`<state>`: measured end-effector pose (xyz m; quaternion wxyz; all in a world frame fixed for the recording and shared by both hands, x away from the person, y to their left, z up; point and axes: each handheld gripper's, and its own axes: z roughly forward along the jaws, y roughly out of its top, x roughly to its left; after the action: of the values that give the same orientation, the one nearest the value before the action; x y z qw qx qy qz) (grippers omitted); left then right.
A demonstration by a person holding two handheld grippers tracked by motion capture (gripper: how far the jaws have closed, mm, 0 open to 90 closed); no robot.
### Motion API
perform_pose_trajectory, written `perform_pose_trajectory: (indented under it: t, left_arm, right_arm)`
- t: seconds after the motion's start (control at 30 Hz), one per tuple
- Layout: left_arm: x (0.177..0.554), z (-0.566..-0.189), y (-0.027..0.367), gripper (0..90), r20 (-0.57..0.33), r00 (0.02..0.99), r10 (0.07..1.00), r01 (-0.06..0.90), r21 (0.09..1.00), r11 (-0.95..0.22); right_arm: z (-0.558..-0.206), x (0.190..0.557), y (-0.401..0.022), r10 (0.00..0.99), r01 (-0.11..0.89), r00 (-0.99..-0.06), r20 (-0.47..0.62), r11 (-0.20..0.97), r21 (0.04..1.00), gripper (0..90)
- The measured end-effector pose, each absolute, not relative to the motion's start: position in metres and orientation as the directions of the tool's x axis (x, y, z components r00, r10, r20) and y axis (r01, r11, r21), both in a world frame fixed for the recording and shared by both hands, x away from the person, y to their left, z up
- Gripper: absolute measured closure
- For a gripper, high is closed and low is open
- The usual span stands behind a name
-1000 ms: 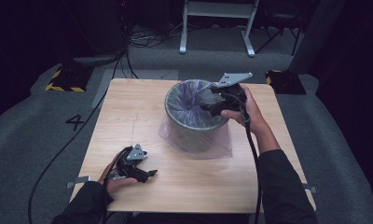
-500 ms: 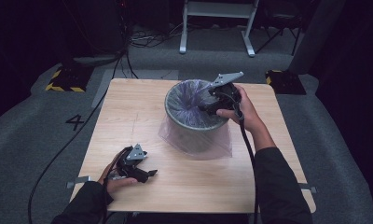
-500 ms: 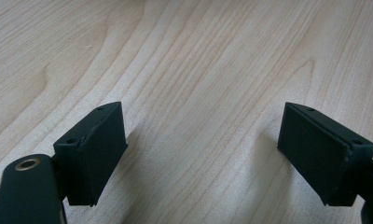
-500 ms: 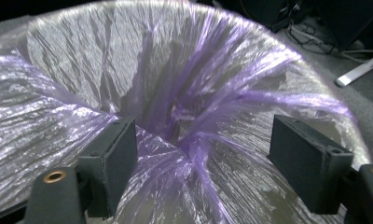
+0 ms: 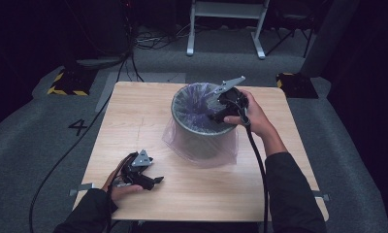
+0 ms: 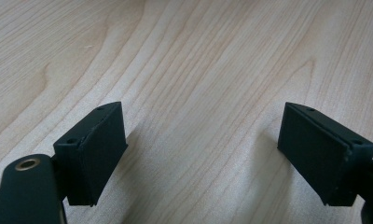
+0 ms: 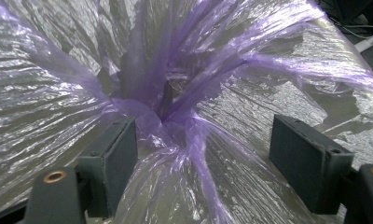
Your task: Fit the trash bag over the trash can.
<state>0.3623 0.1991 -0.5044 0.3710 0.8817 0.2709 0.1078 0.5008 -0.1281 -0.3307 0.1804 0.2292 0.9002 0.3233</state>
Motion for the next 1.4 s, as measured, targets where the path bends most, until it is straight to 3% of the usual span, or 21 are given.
perform_pose_trajectory:
  t: [0.4,0.93,1.4]
  left_arm:
    - [0.362,-0.504,0.199,14.8,-0.01,0.83,0.557,0.397,0.712,-0.579]
    - [0.362,-0.504,0.199,14.8,-0.011,0.835,0.55,0.393,0.712,-0.582]
    - [0.362,-0.504,0.199,14.8,-0.011,0.836,0.549,0.393,0.712,-0.582]
  right_arm:
    - [-0.332,0.498,-0.123,0.476,0.267,-0.857,-0.198,0.738,0.62,27.3]
    - [-0.334,0.503,-0.114,0.472,0.323,-0.858,-0.202,0.801,0.504,26.2]
    - [-0.325,0.494,-0.121,0.525,0.321,-0.831,-0.184,0.722,0.613,23.1]
